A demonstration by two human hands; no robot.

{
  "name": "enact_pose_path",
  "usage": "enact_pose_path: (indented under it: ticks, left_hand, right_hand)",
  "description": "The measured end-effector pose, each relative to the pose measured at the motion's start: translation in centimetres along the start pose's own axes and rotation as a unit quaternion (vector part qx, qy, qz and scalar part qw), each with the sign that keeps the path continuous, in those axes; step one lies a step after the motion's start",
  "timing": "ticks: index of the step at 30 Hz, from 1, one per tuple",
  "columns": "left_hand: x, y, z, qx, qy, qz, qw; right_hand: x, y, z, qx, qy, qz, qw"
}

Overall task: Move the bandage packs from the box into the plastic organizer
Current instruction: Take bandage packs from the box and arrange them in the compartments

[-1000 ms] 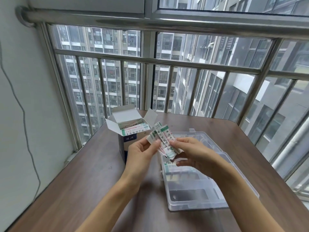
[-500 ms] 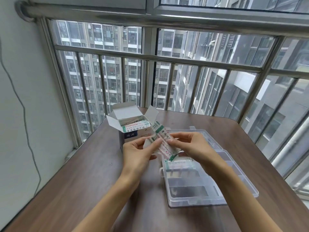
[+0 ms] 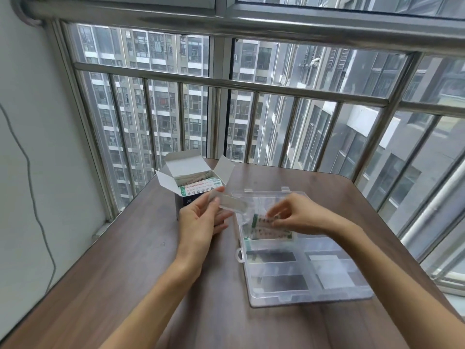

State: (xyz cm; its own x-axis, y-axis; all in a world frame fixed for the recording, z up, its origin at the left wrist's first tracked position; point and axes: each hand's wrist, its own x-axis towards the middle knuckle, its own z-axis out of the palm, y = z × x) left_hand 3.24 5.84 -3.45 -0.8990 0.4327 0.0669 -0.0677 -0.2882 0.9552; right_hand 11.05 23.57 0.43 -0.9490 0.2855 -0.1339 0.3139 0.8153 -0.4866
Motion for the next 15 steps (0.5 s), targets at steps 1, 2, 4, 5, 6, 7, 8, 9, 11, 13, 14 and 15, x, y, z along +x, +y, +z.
enact_pose_path:
  ticks: [1, 2, 4, 5, 6, 7, 8, 9, 11, 13, 14, 15]
  left_hand:
    - [0.0, 0.0, 0.0, 0.005, -0.007, -0.003, 1.0]
    - [-0.1, 0.0, 0.0, 0.013, -0.014, -0.003, 1.0]
    - [-0.2, 0.0, -0.1, 0.026, -0.023, 0.001, 0.999]
    - [-0.2, 0.0, -0.2, 0.029, -0.026, 0.004, 0.999]
    - [-0.2, 0.0, -0.2, 0.03, -0.029, 0.006, 0.999]
    - [-0.2, 0.0, -0.2, 0.032, -0.032, 0.007, 0.999]
    - [-0.2, 0.1, -0.3, 0.033, -0.035, 0.008, 0.999]
    - [-0.1, 0.0, -0.2, 0.029, -0.036, 0.007, 0.999]
    - [0.0, 0.0, -0.2, 0.015, -0.035, -0.002, 0.999]
    - [0.2, 0.0, -0.3, -0.002, -0.03, -0.015, 0.999]
    - [0.2, 0.1, -0.4, -0.015, -0.029, -0.022, 0.999]
    - [0.2, 0.2, -0.4, -0.034, -0.031, -0.03, 0.998]
  right_hand:
    - [0.2, -0.3, 0.2, -0.022, -0.026, -0.006, 0.999]
    - [0.4, -0.7, 0.3, -0.045, -0.051, -0.009, 0.998]
    - [0.7, -1.4, 0.6, -0.105, -0.085, -0.015, 0.991]
    - [0.8, -1.6, 0.7, -0.136, -0.087, -0.023, 0.987]
    - [0.8, -1.8, 0.8, -0.161, -0.08, -0.03, 0.983]
    - [0.7, -1.8, 1.0, -0.183, -0.063, -0.036, 0.98]
    - [0.6, -1.9, 1.1, -0.209, -0.039, -0.046, 0.976]
    - [0.5, -1.9, 1.3, -0.241, -0.009, -0.055, 0.969]
    - [0.4, -1.9, 1.4, -0.3, 0.044, -0.074, 0.95]
    - [0.4, -2.0, 1.5, -0.336, 0.074, -0.081, 0.936]
    - [0.5, -2.0, 1.5, -0.348, 0.081, -0.082, 0.93]
    - [0.4, -2.0, 1.4, -0.354, 0.082, -0.08, 0.928]
